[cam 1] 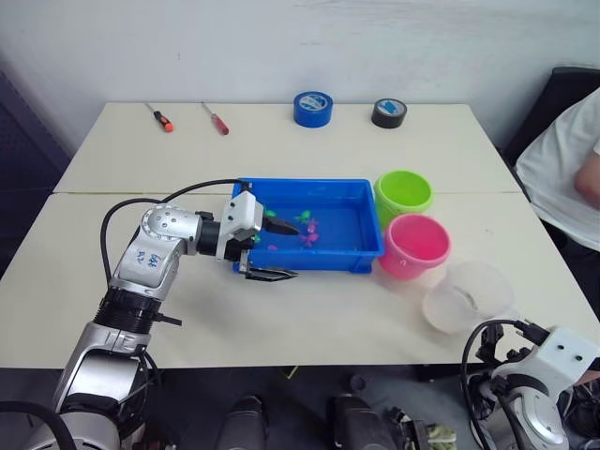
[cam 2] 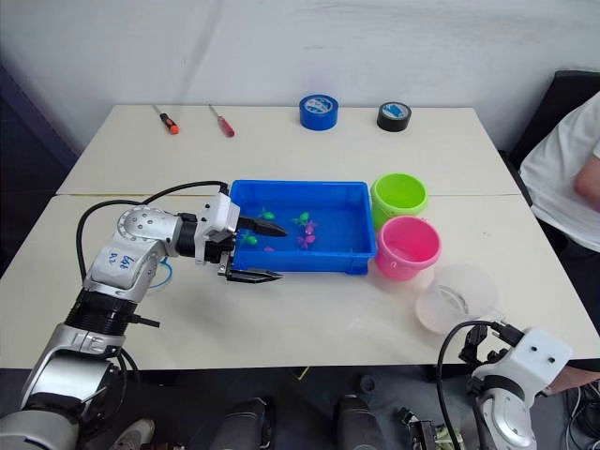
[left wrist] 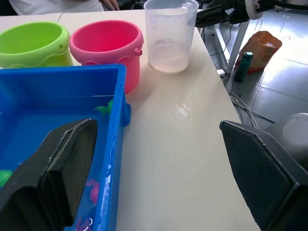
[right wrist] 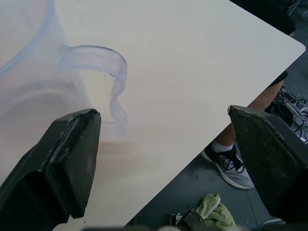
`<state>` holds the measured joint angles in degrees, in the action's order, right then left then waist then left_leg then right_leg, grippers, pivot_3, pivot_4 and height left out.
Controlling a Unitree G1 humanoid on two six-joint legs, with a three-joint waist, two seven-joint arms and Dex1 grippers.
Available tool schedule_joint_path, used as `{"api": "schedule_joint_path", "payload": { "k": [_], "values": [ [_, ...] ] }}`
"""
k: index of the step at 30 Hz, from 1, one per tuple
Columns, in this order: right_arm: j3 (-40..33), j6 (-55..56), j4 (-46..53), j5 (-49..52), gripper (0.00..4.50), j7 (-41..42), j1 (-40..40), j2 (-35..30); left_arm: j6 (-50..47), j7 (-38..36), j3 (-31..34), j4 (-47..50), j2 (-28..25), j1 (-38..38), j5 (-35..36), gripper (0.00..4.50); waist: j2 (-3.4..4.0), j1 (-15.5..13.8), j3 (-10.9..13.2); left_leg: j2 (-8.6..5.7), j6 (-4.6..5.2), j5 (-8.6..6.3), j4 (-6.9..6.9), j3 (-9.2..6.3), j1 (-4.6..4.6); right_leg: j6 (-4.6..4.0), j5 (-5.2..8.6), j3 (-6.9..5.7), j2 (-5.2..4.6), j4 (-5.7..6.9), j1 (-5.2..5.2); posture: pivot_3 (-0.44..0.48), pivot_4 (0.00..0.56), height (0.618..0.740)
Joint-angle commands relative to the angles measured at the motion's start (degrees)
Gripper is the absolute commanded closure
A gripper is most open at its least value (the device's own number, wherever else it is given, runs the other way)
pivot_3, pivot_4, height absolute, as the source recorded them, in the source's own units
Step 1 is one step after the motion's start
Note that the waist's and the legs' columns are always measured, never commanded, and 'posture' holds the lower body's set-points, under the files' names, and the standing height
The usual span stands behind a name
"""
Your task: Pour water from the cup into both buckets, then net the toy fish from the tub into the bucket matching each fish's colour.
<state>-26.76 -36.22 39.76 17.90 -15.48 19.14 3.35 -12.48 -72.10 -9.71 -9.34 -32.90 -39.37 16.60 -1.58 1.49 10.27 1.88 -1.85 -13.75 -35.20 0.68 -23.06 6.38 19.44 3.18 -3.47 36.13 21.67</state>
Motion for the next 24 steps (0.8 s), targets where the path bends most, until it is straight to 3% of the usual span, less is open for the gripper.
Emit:
{"api": "schedule_joint_path", "payload": {
  "k": [1,24],
  "values": [
    [-1.6,1.1,0.1,-0.2,0.0,0.1,-0.5,-0.8,0.0,-0.1,1.6,2.5,-0.8,0.3,0.9,0.06,0.0,0.1,0.0,0.0,0.01,0.0,0.0,0.0,0.0,0.01,0.0,0.0,0.0,0.01,0.0,0.0,0.15,0.734],
    [0.5,1.7,-2.5,0.1,0.0,2.5,-3.2,-0.9,-0.4,0.5,2.3,4.5,-1.9,1.8,1.3,0.06,0.12,0.2,0.1,-0.01,0.01,0.01,0.0,0.02,0.03,0.02,0.0,0.04,0.04,0.1,0.04,0.0,0.15,0.734]
  ]
}}
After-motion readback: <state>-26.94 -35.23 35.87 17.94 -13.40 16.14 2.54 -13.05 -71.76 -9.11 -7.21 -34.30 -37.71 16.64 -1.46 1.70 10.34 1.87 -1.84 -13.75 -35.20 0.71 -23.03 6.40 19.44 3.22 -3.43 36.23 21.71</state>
